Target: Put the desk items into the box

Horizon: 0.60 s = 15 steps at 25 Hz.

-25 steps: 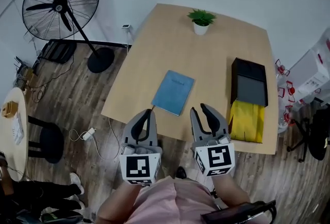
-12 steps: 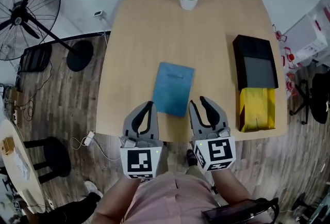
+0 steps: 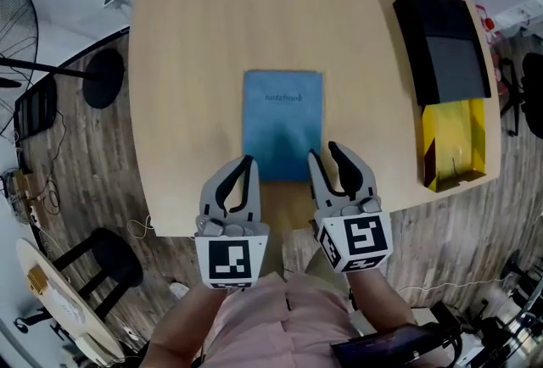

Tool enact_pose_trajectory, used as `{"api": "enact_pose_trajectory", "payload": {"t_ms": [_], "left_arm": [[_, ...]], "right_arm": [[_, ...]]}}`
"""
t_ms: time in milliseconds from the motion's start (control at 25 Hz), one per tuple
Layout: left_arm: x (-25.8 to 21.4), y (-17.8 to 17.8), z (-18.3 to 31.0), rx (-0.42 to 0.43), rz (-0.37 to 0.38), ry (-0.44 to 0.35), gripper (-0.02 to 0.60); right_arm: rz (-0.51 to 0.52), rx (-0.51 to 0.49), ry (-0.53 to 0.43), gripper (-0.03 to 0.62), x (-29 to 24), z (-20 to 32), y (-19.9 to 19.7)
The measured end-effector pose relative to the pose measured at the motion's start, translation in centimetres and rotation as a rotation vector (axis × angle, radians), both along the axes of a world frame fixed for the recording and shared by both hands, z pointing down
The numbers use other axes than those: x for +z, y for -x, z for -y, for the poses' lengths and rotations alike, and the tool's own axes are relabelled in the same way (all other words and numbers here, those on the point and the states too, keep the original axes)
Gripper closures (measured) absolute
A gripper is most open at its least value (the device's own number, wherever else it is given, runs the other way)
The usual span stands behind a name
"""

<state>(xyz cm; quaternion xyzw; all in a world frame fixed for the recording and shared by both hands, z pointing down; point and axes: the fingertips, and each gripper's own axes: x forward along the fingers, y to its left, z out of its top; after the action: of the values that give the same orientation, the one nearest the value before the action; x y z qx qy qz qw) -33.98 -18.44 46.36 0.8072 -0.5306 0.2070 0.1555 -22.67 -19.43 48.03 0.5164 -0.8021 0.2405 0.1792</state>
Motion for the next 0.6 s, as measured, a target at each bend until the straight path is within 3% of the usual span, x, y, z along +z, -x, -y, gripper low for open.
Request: {"api": "enact_pose_trajectory", "payload": {"t_ms": [360,600], "left_arm": [[5.5,0.4,1.3,0.042,0.014,0.09,0.569],[7.2,0.4,1.3,0.072,0.017,0.133,0.569]], "right_arm": [[0.023,0.083,0.103,0.438,4.6,0.5,-0.2],[0.014,0.087,0.143,0.434,5.5,0.6,0.0]]}}
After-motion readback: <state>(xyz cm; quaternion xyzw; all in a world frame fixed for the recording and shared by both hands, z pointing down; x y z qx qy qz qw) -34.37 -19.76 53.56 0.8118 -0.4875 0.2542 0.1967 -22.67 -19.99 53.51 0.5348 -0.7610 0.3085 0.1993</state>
